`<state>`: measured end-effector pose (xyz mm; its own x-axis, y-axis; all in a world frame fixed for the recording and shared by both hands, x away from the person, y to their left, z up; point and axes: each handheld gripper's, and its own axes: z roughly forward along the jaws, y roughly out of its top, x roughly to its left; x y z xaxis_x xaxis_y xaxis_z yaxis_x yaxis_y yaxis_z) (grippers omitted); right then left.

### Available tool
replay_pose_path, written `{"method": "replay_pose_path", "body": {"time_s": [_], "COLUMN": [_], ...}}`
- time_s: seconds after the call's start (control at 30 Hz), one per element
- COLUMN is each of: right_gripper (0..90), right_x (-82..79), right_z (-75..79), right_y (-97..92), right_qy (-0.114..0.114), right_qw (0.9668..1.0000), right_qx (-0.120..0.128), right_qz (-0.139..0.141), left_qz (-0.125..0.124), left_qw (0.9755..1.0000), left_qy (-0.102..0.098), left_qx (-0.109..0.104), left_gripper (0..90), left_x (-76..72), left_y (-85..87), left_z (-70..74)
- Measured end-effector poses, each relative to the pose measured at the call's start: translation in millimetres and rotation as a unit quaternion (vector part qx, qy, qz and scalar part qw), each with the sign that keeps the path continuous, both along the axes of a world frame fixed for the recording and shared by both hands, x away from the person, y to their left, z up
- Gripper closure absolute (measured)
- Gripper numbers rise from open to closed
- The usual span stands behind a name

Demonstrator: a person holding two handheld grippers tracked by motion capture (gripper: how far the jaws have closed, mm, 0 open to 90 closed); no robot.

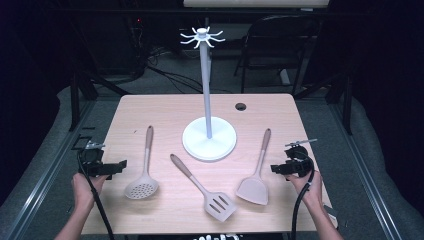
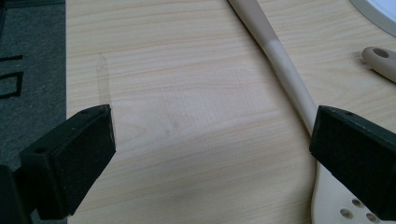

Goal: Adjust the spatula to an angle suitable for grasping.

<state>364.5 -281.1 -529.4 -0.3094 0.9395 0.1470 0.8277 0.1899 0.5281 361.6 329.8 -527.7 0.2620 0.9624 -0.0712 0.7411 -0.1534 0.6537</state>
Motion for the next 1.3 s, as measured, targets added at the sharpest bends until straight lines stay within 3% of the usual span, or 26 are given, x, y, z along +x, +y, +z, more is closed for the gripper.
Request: {"method": "replay_pose_path", "body": {"time_s": [0.27, 0.63, 0.73, 0.93, 0.97, 1.13, 1.3], "right_gripper": [43.7, 49.9, 50.1, 50.1, 49.9, 53.2, 54.3], "right_x": [9.4, 17.8, 18.6, 19.3, 19.6, 20.1, 19.3], "right_z": [-2.4, -9.4, -9.4, -13.0, -14.7, -17.7, -20.1], "right_y": [34.2, 56.9, 57.6, 57.8, 59.0, 59.9, 63.1], "right_qy": [0.012, 0.028, 0.037, 0.043, 0.042, 0.049, 0.042], "right_qw": [0.9996, 0.9989, 0.9984, 0.9987, 0.9989, 0.9985, 0.9988], "right_qx": [-0.014, -0.029, -0.036, -0.021, -0.01, -0.013, -0.013], "right_qz": [0.022, 0.022, 0.025, 0.018, 0.019, 0.021, 0.02], "left_qz": [0.001, 0.0, -0.001, -0.001, -0.002, -0.004, -0.005], "left_qw": [1.0, 1.0, 1.0, 0.9999, 0.9999, 0.9999, 0.9999], "left_qy": [-0.001, 0.002, 0.003, 0.003, 0.004, 0.003, 0.004], "left_qx": [0.003, 0.009, 0.008, 0.01, 0.011, 0.014, 0.014], "left_gripper": [0.4, 0.7, 1.0, 1.0, 1.0, 1.1, 1.1], "left_x": [0.5, 0.9, 0.7, 1.4, 1.3, 1.2, 1.3], "left_y": [-0.3, -1.5, -1.5, -2.8, -3.1, -3.8, -4.5], "left_z": [-0.1, -0.4, -0.3, -1.2, -1.0, -0.9, -1.0]}}
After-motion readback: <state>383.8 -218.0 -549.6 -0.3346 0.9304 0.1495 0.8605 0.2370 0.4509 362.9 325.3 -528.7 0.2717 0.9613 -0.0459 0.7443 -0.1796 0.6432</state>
